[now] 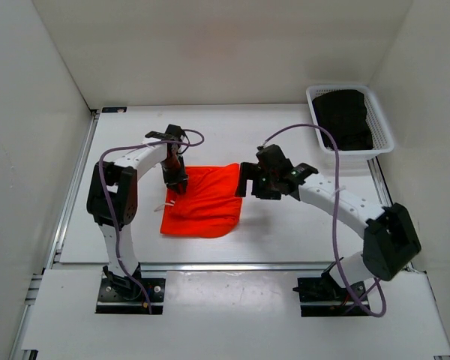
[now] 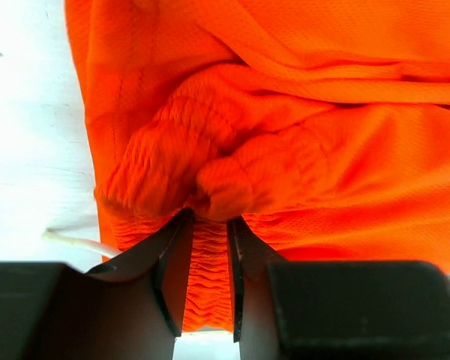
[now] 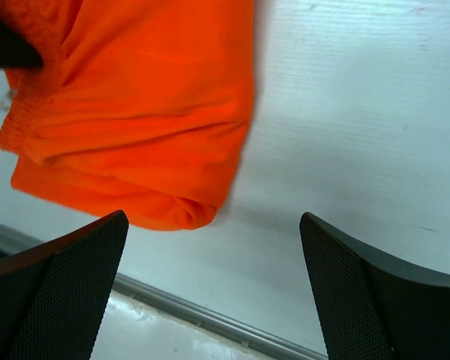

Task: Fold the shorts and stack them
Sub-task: Fold the shorts

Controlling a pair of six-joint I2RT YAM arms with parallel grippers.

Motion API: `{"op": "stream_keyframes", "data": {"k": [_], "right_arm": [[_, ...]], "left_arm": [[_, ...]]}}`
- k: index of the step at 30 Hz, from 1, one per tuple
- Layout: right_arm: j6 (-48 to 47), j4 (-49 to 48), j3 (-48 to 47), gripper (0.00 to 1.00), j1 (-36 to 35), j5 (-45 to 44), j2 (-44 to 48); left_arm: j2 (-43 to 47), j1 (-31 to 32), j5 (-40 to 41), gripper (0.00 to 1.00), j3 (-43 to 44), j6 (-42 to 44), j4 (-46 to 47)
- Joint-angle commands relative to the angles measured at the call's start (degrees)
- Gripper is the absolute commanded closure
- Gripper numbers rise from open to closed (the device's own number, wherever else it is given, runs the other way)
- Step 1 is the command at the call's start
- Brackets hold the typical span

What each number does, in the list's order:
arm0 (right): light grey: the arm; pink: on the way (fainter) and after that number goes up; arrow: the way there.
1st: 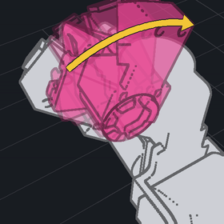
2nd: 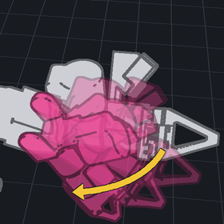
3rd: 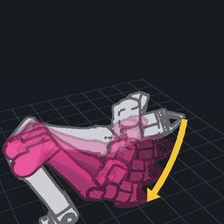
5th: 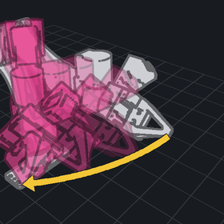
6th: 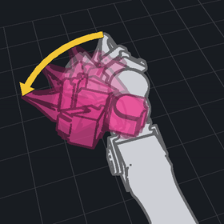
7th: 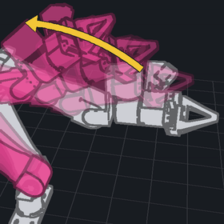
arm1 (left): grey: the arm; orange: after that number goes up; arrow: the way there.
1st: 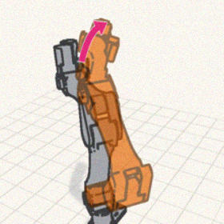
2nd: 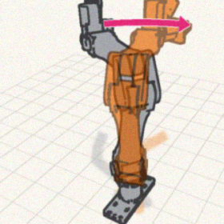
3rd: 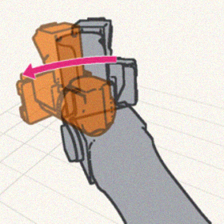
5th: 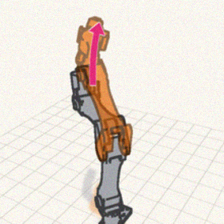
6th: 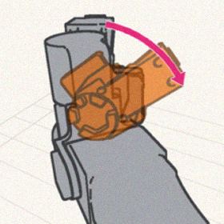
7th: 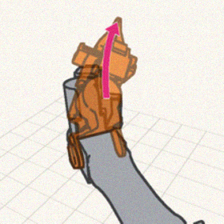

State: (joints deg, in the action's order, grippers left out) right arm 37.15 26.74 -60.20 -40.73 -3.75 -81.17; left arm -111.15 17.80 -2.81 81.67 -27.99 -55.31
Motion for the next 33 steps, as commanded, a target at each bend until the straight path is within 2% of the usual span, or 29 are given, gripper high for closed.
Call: {"op": "stream_keyframes", "data": {"k": [1, 6, 9, 12, 13, 14, 17, 20, 24, 26, 29, 30, 33], "right_arm": [[-3.21, -3.01, -2.80, 0.00, 1.97, 13.48, -7.23], [-2.69, -12.13, -3.09, 0.02, 1.97, 15.61, -15.59], [-1.55, -15.66, -2.02, 0.13, 1.97, 15.09, -19.02], [-1.55, -18.73, -1.33, 0.28, 1.97, 15.87, -21.14], [-0.85, -18.74, -1.32, 0.36, 1.97, 15.88, -21.66], [-0.24, -19.53, -1.32, 0.58, 1.97, 14.49, -21.67], [0.30, -19.53, -0.01, 0.90, 3.11, 12.45, -21.14], [0.30, -16.99, 0.00, 1.00, 4.25, 8.07, -21.14], [0.30, -12.42, 0.00, 1.00, 7.50, 1.04, -20.00], [0.30, -11.45, 0.53, 1.00, 9.95, -0.38, -18.16], [-1.45, -10.31, 0.18, 1.00, 11.81, -0.38, -17.54], [-2.07, -9.18, -0.78, 0.95, 11.81, -0.90, -17.54], [-4.00, -4.87, -5.18, 0.50, 11.81, -1.61, -15.61]], "left_arm": [[4.45, -0.22, 0.17, 0.63, 2.44, 1.09, 0.47], [3.75, -0.22, -0.53, 0.63, 2.44, 1.62, 0.47], [3.22, -0.22, -1.06, 0.63, 1.74, 1.09, 0.47], [3.22, -0.22, -1.06, 0.63, 1.74, 1.09, 1.08], [3.22, -0.22, -1.06, 0.63, 1.74, 1.09, 1.08], [2.70, -0.22, -1.06, 0.63, 1.74, 1.09, 1.08], [2.00, 0.30, -1.59, 0.63, 2.35, 1.62, 1.08], [-2.46, 1.88, -2.11, 0.63, 6.65, 2.15, 1.08], [-7.40, 4.16, -4.66, 0.63, 13.59, 2.15, 0.47], [-8.19, 5.04, -5.28, 0.63, 17.28, 2.15, -0.24], [-9.78, 6.80, -6.68, 0.58, 22.38, 1.62, -1.29], [-11.09, 6.81, -7.38, 0.56, 23.96, 1.62, -2.25], [-12.24, 8.39, -5.29, 0.50, 30.73, 1.62, -7.08]]}}
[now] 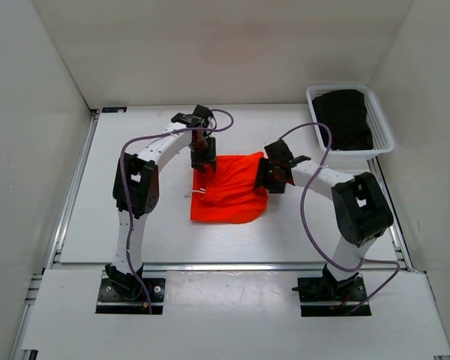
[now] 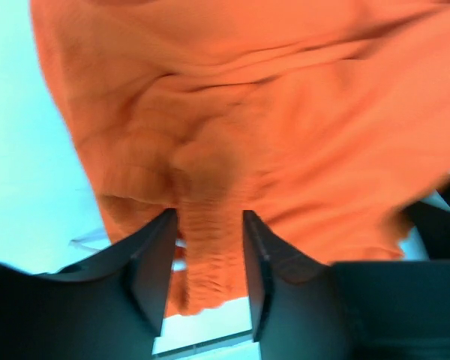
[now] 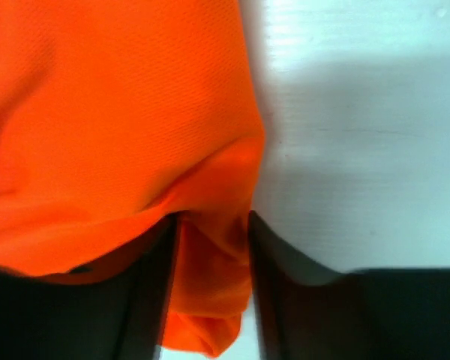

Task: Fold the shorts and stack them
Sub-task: Fold the shorts

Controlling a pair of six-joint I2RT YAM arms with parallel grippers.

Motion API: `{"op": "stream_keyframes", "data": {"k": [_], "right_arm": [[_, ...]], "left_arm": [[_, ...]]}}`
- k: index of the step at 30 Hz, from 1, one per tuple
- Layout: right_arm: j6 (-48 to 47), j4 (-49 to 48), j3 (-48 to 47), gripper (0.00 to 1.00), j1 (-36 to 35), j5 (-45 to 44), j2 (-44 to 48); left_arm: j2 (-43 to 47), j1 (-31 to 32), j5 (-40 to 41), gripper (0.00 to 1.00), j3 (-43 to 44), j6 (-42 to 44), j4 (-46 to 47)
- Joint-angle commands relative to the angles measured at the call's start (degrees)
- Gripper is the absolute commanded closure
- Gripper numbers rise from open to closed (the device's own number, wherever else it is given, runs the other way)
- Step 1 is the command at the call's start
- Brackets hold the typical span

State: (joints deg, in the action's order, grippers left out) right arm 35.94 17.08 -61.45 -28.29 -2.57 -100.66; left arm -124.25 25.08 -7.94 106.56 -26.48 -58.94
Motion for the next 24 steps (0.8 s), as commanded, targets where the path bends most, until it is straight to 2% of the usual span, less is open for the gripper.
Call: {"op": "stream_keyframes", "data": {"k": [1, 2, 3, 6, 9, 11, 12, 14, 19, 24], "right_arm": [[-2.81, 5.85, -4.55, 0.15, -0.62, -3.84, 6.42], [-2.81, 8.38, -5.69, 0.05, -0.62, -4.80, 7.92], [-2.81, 9.62, -5.70, 0.00, -0.62, -5.77, 9.68], [-3.51, 14.28, -6.49, 0.00, -0.62, -11.04, 17.85], [-3.51, 19.91, -7.10, 0.00, -0.62, -16.31, 26.20], [-4.21, 22.37, -7.10, 0.00, 0.52, -19.05, 31.56], [-4.22, 24.47, -7.10, 0.00, 1.04, -19.05, 33.06], [-4.22, 26.33, -4.83, 0.00, 1.66, -21.06, 37.72], [-3.43, 28.27, 1.41, 0.00, 2.19, -24.05, 46.86], [-1.59, 26.60, 4.85, 0.00, 2.19, -24.85, 51.00]], "left_arm": [[1.63, 1.11, 0.47, 0.48, 7.07, 0.11, -4.51], [2.42, 1.11, 1.34, 0.44, 9.17, 0.11, -6.35], [3.47, 1.11, 3.27, 0.38, 10.15, 0.11, -7.24], [8.13, 0.58, 4.61, 0.35, 13.66, 0.11, -10.83], [15.42, -0.56, 6.54, 0.35, 12.37, 0.11, -11.98], [23.76, -1.26, 7.15, 0.34, 8.33, 0.11, -9.89], [26.66, -1.78, 7.68, 0.32, 2.92, 0.11, -8.84], [34.02, -1.79, 9.86, 0.31, -2.12, -0.41, -8.21], [47.06, -1.26, 12.95, 0.28, -20.67, -4.09, -6.20], [51.65, -2.05, 11.64, 0.28, -24.39, -7.18, -4.26]]}}
